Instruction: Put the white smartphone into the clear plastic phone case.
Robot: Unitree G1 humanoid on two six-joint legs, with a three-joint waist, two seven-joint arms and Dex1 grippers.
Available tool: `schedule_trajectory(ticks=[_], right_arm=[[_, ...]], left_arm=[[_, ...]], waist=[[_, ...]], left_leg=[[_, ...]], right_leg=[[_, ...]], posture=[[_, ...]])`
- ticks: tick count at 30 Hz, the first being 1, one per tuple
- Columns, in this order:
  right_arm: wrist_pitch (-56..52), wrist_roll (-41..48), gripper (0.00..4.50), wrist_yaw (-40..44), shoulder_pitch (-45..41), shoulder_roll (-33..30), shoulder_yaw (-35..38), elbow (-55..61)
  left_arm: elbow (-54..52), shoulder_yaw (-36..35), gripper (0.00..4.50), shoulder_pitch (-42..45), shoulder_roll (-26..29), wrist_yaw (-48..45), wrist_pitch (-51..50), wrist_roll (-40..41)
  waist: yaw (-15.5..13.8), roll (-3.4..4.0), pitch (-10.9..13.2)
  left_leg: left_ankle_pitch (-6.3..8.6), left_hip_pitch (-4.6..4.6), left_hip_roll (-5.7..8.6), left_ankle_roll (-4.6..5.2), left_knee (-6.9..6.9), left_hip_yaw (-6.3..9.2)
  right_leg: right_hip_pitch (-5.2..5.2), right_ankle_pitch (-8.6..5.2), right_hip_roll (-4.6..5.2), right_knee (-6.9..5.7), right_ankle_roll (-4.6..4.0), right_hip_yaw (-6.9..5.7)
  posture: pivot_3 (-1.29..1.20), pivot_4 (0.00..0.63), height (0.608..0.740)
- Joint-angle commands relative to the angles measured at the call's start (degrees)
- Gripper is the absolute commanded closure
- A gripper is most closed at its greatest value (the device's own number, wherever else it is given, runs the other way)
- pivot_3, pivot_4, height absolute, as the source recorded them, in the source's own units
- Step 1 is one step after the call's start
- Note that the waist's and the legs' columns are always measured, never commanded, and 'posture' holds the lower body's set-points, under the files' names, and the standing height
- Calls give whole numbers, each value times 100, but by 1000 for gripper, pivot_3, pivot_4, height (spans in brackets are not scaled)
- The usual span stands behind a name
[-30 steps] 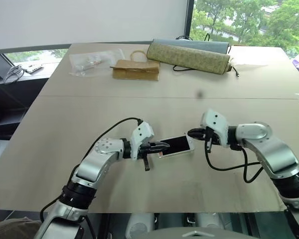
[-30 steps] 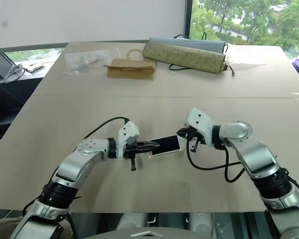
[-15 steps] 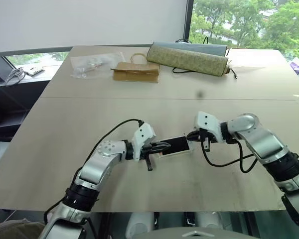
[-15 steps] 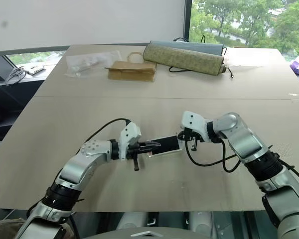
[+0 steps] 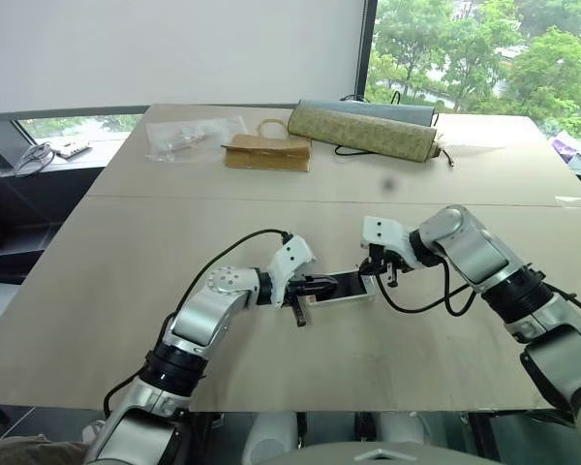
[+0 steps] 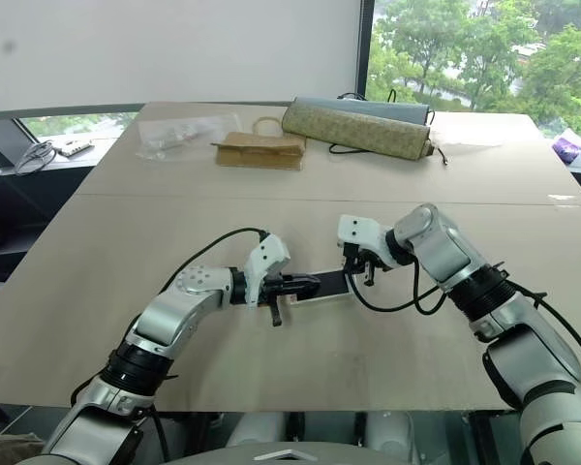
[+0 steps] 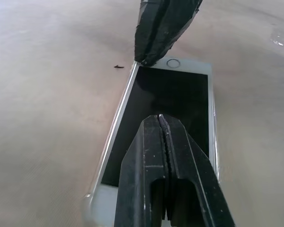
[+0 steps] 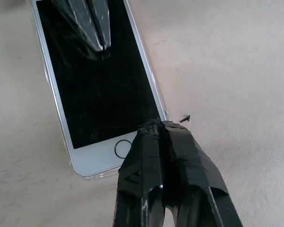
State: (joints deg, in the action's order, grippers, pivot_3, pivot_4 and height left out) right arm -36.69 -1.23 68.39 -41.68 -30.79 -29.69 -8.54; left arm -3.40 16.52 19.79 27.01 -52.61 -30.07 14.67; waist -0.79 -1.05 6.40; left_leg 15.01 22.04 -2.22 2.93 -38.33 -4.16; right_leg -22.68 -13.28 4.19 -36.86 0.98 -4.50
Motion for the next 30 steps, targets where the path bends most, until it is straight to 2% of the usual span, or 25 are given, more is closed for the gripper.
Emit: schedule_trajectory(ticks=[1,4,5,9,16,22,26,30], right_arm=[[-408,599,4467,-290,592,189,645,937],[-868,1012,4467,-309,923,-64,1098,2181],[-986,1094,4467,-293,1063,-213,1143,2490],[-1066,1112,4467,-347,1553,-768,977,3006],[-904,869,4467,-643,1586,-938,632,2589],[-1030,664,4467,-474,1385,-1019,-6,2073],[-1479,712,4467,-461,1131,-741,-348,1652],[-1416,631,4467,-549,1049,-569,-435,1471]], left_arm=[[-575,-87,4500,87,29,100,-348,111],[-1050,-160,4500,-84,126,160,-629,225],[-1177,-190,4500,-187,193,143,-665,264],[-1289,-251,4500,-399,390,29,-627,357],[-1166,-284,4500,-389,577,-154,-562,390],[-1267,-236,4500,-468,625,-109,-582,363],[-1273,-194,4500,-564,628,-76,-495,321],[-1211,-155,4500,-678,654,-101,-292,247]], waist=[[4,30,27],[14,73,66],[16,74,68],[-3,73,89],[4,54,134],[2,48,135],[19,39,129],[12,36,127]], left_leg=[[0,9,0,0,1,2],[-18,108,2,25,1,-7],[-24,152,2,17,-1,-5],[-34,182,3,-3,8,-2],[-19,168,8,26,-5,-3],[-20,161,7,27,-14,2],[-20,154,5,26,-11,4],[-19,98,-1,25,1,1]], right_leg=[[-7,7,2,3,-11,-1],[-98,19,3,-10,-24,13],[-142,32,-2,-19,-3,10],[-167,30,-14,-1,0,-3],[-151,14,-45,6,-17,-20],[-138,16,-43,4,-20,-9],[-131,17,-48,4,-21,-2],[-89,14,-29,5,-21,-3]], posture=[[0,150,740],[0,150,740],[0,150,740],[0,150,740],[0,150,740],[0,150,740],[0,150,740],[0,150,740]])
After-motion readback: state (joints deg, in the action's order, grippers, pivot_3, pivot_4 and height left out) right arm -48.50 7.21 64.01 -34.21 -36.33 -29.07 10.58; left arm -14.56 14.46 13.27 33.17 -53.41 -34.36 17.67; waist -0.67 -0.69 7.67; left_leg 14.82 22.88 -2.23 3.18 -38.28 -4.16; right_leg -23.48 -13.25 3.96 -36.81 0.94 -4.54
